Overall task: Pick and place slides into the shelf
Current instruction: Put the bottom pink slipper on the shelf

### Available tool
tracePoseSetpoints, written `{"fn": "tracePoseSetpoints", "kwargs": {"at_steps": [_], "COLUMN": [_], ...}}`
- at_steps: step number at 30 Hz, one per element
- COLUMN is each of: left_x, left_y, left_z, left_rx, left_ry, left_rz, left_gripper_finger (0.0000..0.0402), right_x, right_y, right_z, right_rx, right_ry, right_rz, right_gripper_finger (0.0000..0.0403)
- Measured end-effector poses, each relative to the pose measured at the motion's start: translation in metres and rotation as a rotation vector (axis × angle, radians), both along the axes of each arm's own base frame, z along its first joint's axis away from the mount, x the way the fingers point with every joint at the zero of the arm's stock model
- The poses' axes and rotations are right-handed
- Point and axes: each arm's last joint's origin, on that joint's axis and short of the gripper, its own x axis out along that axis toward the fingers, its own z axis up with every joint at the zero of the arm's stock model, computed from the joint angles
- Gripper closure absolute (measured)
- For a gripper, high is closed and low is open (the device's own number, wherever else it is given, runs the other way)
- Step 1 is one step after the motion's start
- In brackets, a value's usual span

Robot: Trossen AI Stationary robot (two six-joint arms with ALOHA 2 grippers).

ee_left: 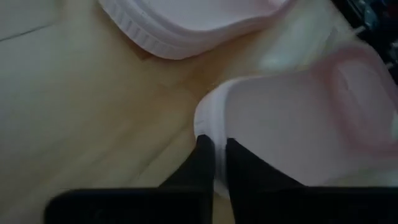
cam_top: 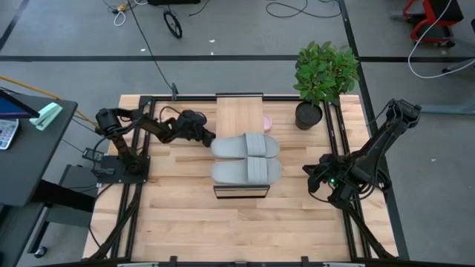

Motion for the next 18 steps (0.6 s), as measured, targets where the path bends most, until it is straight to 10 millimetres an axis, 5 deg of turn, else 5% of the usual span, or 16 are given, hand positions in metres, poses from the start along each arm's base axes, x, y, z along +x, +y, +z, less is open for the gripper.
{"fn": "tracePoseSetpoints", "kwargs": {"at_steps": [9,18], "left_x": [-0.005,-0.034], "left_y": [0.001,0.012], "left_z": [0.003,0.026], "left_rx": [-0.036,-0.016], "left_ry": [0.002,0.088], "left_rz": [-0.067,-0.049], "left_gripper_finger": [0.0376,0.0382], "right_x": [0.0,0.0], "right_y": [0.0,0.001], "right_z": [0.0,0.0], "right_rx": [0.004,0.006], "right_ry": [-0.003,-0.005], "right_rz": [0.0,0.0], "right_gripper_finger": [0.0353,0.0353]}}
